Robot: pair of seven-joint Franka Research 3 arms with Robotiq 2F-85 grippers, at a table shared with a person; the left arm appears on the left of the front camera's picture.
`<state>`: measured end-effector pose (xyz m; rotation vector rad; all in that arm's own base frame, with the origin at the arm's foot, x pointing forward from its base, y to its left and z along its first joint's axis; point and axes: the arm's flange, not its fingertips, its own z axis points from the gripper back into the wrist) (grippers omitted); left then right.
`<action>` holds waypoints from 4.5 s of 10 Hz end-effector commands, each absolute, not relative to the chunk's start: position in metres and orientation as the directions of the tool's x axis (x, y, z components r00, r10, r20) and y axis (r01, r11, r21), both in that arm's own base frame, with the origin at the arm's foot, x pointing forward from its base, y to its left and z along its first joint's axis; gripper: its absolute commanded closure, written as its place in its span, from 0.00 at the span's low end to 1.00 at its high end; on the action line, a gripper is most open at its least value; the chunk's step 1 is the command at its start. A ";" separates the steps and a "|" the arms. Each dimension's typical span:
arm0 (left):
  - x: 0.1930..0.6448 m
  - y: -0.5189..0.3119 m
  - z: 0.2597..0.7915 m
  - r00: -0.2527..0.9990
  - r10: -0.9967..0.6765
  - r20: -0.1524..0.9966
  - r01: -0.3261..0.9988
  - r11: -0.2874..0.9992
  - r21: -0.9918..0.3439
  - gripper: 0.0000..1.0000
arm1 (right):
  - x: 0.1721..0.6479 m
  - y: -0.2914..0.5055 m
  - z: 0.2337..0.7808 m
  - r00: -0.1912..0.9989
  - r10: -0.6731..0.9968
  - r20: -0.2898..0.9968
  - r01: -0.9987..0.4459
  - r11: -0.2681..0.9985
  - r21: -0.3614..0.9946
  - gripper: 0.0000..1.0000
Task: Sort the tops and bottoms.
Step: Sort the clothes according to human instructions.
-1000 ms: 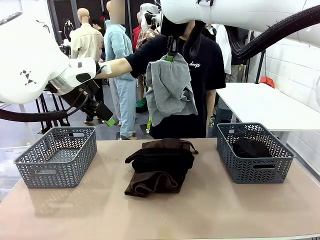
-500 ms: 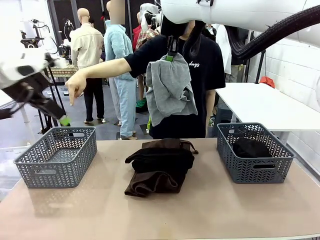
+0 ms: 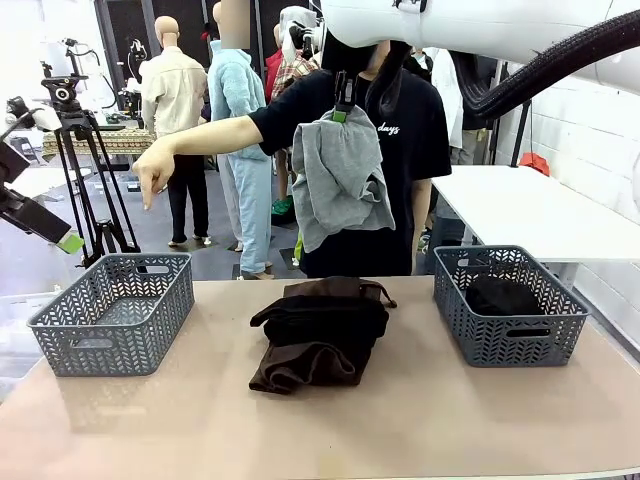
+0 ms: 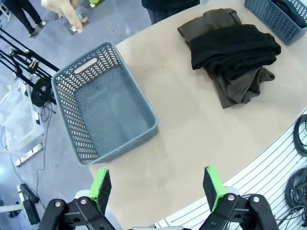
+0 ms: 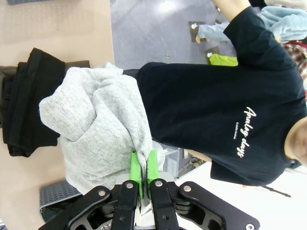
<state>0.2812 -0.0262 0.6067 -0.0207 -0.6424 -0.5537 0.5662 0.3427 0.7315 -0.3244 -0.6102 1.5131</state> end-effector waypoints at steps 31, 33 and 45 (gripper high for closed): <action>0.281 -0.026 0.607 0.661 -0.483 0.573 0.496 0.855 0.149 0.00 | 0.605 0.630 0.557 -0.761 0.281 0.585 -0.632 -0.119 -0.766 1.00; 0.281 -0.026 0.607 0.661 -0.483 0.573 0.496 0.855 0.149 0.00 | 0.638 0.679 0.532 -0.763 0.206 0.612 -0.643 -0.153 -0.750 1.00; 0.281 -0.026 0.607 0.661 -0.483 0.573 0.496 0.855 0.149 0.00 | 0.729 0.763 0.454 -0.739 0.278 0.613 -0.654 -0.081 -0.752 1.00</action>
